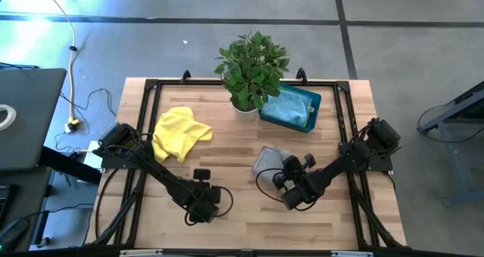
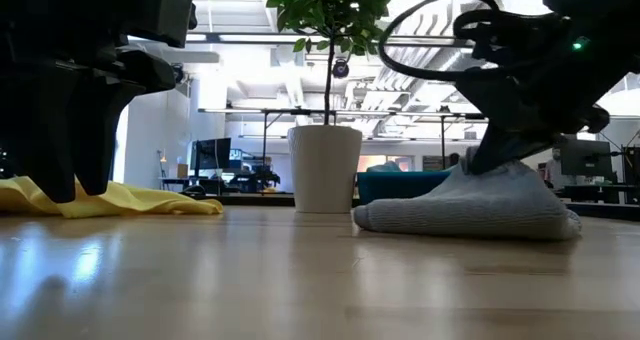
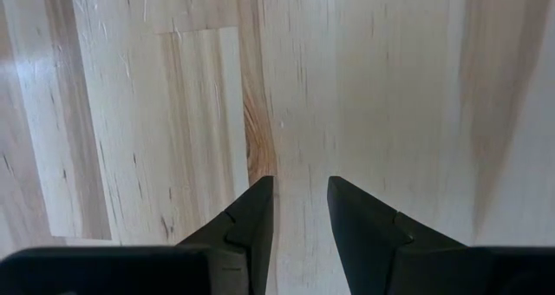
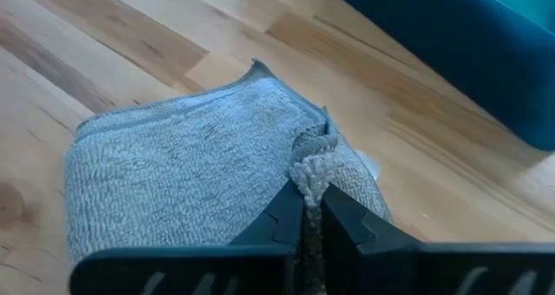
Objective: Fold microfiber towels
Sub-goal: Fold the gray towel
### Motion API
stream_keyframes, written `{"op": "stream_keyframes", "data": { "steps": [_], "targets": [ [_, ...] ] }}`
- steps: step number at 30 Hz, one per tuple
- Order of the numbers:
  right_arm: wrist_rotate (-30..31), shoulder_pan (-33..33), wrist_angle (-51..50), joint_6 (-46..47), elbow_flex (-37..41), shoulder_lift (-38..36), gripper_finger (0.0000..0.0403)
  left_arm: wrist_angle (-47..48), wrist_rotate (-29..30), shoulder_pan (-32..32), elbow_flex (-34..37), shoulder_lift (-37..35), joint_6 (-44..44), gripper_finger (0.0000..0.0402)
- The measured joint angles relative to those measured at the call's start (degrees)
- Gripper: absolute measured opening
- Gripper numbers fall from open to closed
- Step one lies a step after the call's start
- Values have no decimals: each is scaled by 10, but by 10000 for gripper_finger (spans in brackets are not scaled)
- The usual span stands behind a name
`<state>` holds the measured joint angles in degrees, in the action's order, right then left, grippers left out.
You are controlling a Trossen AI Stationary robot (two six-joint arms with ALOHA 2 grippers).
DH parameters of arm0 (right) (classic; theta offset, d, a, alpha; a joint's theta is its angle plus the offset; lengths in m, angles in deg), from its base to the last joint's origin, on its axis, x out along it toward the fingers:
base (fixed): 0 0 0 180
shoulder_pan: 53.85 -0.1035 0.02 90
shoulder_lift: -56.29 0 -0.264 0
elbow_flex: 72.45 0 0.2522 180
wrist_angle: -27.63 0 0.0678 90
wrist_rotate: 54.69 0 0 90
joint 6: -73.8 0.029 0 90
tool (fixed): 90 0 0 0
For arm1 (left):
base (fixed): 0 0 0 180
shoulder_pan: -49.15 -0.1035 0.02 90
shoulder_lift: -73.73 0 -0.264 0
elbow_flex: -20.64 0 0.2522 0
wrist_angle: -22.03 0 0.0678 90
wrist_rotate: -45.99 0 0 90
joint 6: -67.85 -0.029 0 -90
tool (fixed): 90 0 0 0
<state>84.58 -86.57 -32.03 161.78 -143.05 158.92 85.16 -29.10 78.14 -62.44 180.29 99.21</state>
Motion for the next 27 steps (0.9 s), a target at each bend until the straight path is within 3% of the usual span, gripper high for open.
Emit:
{"op": "stream_keyframes", "data": {
  "steps": [11,20,23,27],
  "targets": [
    [-6,-11,-116,9,-47,0,9,0,3,0,0,0,0,101],
    [-143,-9,-180,96,-16,0,10,-1,4,0,0,0,0,100],
    [-176,-11,-182,97,-2,0,28,-2,7,0,0,0,0,100],
    [-187,-11,-202,97,3,0,81,-3,7,0,0,0,0,100]
  ]
}}
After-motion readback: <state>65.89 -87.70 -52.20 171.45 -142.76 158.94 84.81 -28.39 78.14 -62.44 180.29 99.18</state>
